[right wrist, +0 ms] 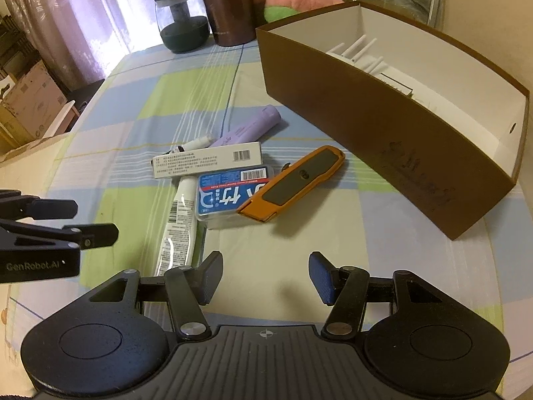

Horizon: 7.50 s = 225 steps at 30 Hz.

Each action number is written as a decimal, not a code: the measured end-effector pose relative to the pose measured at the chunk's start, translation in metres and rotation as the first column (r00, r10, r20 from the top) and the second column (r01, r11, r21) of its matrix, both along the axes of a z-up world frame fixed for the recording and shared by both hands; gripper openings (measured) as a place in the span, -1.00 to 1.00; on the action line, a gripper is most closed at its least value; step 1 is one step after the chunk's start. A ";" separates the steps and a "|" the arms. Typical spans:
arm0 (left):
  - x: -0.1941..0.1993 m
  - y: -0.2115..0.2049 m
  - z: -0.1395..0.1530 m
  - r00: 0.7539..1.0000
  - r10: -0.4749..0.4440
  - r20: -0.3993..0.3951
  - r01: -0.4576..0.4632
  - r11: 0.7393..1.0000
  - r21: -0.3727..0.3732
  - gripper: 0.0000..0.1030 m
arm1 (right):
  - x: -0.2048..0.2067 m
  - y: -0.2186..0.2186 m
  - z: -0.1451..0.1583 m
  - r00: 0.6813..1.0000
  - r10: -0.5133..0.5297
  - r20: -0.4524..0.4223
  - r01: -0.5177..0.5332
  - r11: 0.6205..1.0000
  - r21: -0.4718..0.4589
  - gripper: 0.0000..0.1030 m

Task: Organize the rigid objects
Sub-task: 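Grasp the white tube with the left tool while the right tool grasps the orange utility knife, then lift the white tube with the left tool while the right tool lifts the orange knife, then carry the tube with the left tool while the right tool carries the knife into the brown box, then open the left tool to release the tube while the right tool releases the knife in the box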

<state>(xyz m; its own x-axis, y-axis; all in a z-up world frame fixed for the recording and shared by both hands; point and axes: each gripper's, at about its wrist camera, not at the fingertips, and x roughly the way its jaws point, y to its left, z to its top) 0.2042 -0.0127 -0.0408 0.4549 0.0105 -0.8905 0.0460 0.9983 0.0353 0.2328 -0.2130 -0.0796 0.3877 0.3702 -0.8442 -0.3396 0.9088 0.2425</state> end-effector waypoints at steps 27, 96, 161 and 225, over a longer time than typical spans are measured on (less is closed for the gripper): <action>0.056 -0.026 -0.068 0.996 -0.036 -0.081 0.031 0.998 -0.063 0.18 | 0.028 -0.021 -0.027 0.992 -0.099 -0.081 0.099 0.995 0.001 0.05; 0.003 0.012 -0.077 0.993 0.073 -0.095 -0.071 0.997 0.022 -0.15 | 0.018 -0.011 -0.070 0.995 0.074 0.067 -0.067 0.993 -0.098 -0.27; 0.099 -0.099 0.066 0.940 -0.233 0.251 0.262 0.961 -0.090 -0.38 | 0.044 -0.073 0.060 0.972 -0.123 0.199 0.113 0.992 0.061 -0.40; 0.290 -0.222 -0.017 0.889 -0.458 0.023 0.458 0.887 -0.061 -0.16 | 0.202 -0.148 -0.003 0.908 -0.419 0.024 0.419 0.900 -0.124 -0.37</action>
